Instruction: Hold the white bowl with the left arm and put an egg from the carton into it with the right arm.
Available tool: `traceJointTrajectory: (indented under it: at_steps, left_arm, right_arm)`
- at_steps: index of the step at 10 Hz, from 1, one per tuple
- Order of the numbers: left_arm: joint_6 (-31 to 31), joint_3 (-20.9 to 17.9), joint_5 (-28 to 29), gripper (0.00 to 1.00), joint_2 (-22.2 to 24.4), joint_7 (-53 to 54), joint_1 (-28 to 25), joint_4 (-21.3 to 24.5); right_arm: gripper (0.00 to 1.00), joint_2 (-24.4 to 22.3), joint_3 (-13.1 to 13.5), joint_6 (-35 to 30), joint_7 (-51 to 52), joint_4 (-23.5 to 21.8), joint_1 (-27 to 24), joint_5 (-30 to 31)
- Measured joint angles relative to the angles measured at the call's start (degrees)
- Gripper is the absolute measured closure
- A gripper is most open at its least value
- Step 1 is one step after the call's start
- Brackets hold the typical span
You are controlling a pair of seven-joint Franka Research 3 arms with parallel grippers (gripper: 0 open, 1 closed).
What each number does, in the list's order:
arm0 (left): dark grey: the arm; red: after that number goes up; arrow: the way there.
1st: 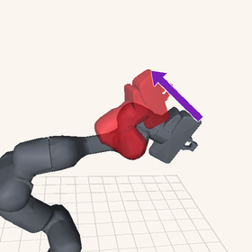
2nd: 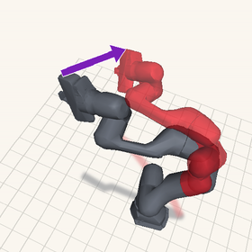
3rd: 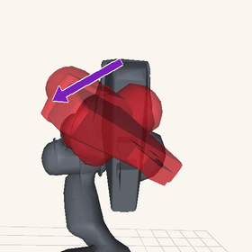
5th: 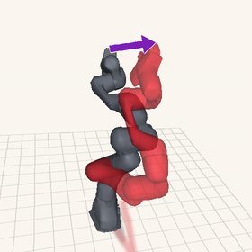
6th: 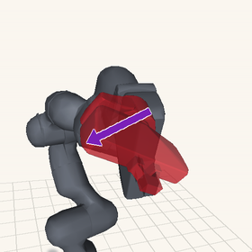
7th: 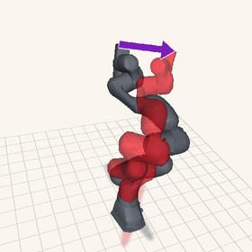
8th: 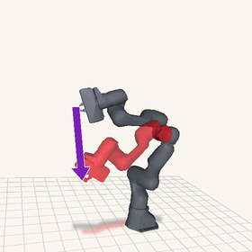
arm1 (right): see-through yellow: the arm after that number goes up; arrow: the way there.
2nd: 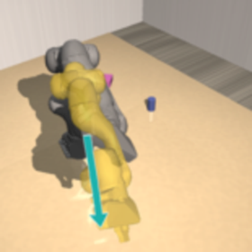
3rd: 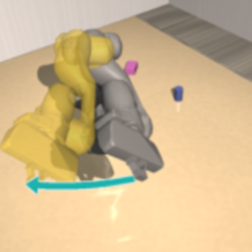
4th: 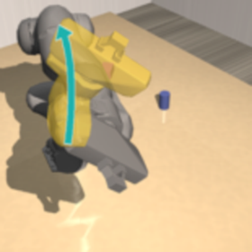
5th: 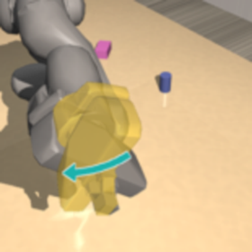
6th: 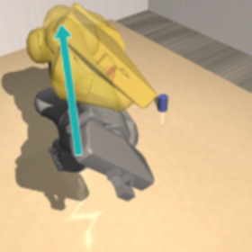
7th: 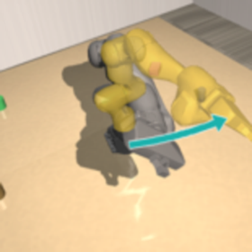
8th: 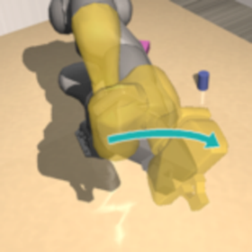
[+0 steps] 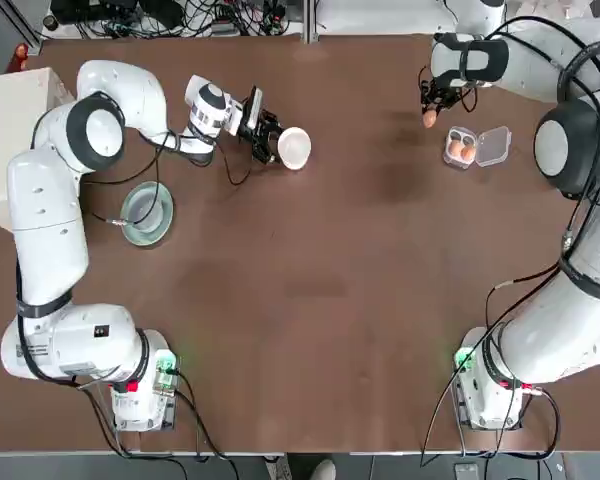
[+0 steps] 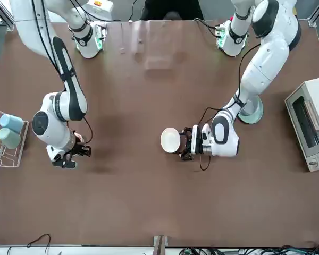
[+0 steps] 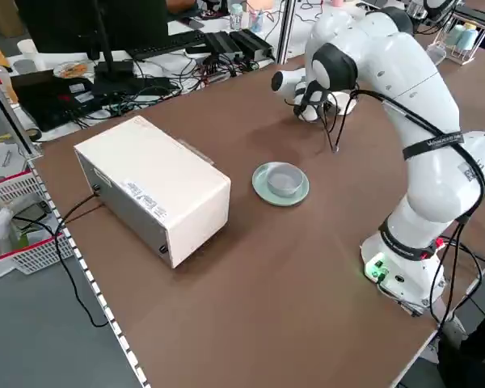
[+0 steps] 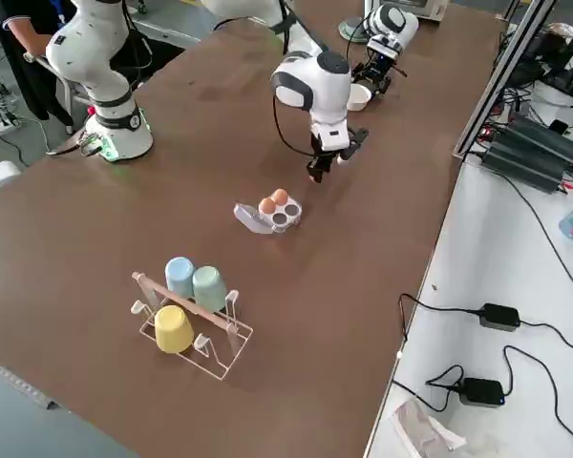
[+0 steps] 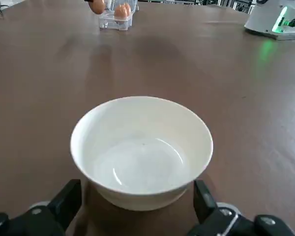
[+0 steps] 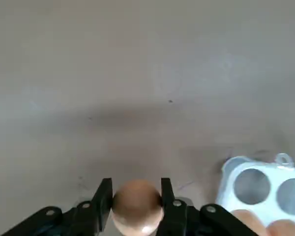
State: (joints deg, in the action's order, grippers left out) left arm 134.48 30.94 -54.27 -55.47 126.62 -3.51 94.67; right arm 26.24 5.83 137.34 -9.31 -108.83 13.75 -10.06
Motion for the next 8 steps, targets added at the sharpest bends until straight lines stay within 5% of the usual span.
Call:
traceJointTrajectory:
  at_steps: [8]
  left_arm:
    - [0.0,0.0,0.0,0.0,0.0,0.0,-0.1,-0.1]
  right_arm:
    - [0.55,0.0,-5.8,0.0,-11.7,2.6,1.5,-2.4]
